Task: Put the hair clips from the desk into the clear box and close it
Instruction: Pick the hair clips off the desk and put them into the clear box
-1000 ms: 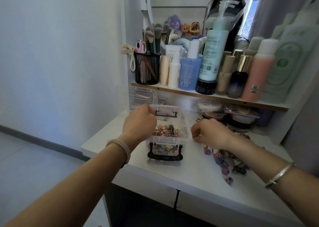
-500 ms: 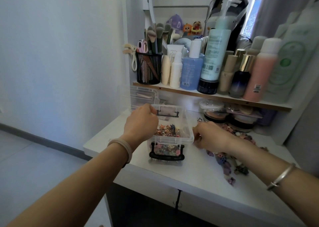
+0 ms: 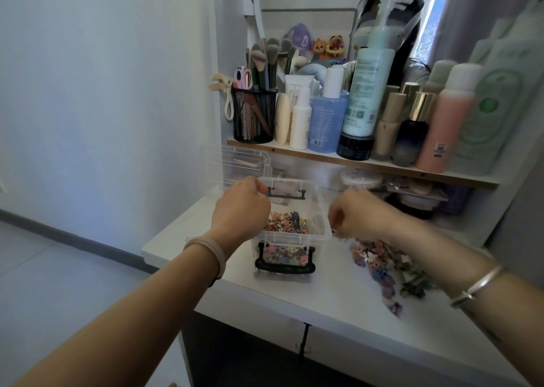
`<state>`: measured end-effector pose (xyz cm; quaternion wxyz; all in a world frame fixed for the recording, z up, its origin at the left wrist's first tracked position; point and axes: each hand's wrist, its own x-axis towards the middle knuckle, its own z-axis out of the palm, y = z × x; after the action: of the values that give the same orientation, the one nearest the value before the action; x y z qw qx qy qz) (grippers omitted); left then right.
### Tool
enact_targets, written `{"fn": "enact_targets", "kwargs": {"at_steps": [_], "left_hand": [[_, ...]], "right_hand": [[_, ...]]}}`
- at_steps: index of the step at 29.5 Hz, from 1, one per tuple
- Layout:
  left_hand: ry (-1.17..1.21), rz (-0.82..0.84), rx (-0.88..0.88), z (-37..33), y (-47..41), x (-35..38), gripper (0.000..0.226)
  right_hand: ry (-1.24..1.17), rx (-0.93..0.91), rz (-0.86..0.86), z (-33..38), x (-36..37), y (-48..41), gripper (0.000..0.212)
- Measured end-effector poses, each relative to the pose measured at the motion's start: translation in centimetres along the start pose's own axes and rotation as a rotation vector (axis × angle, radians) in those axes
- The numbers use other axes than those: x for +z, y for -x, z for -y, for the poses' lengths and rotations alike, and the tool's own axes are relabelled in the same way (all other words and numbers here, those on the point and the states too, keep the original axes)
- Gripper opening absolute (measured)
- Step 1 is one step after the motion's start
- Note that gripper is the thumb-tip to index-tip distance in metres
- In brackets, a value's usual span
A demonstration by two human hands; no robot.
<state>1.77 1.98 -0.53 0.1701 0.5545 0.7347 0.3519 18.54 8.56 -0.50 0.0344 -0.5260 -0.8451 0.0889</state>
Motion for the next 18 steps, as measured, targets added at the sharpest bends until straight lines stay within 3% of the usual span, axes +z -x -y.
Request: {"fn": "enact_targets", "kwargs": {"at_steps": [6,9,11,13,18], "left_hand": [[-0.007,-0.006,0.001,0.0,-0.1,-0.1,0.038],[-0.009,-0.002,0.004,0.0,-0.1,0.0,0.037],[-0.005,-0.009,0.007,0.0,-0.1,-0.1,0.037],[-0.004,-0.008,0.002,0.0,-0.1,-0.1,0.037],[-0.004,-0.012,0.003,-0.1,0.0,0.0,0.035]], "right_hand": [[0.088,0.059,0.016,-0.8,1.8,-0.1,0.024],[-0.154,0.038,-0.142,-0.7,0.6,-0.4,0.016],[-0.517,0.025,-0.257,0.5,-1.4,-0.1,0.008],[-0.8,-0.046,-0.261,2.1,-2.9,0.4,0.008],[-0.677,-0.192,-0.146,3.9,-2.5,1.0,0.01]]}}
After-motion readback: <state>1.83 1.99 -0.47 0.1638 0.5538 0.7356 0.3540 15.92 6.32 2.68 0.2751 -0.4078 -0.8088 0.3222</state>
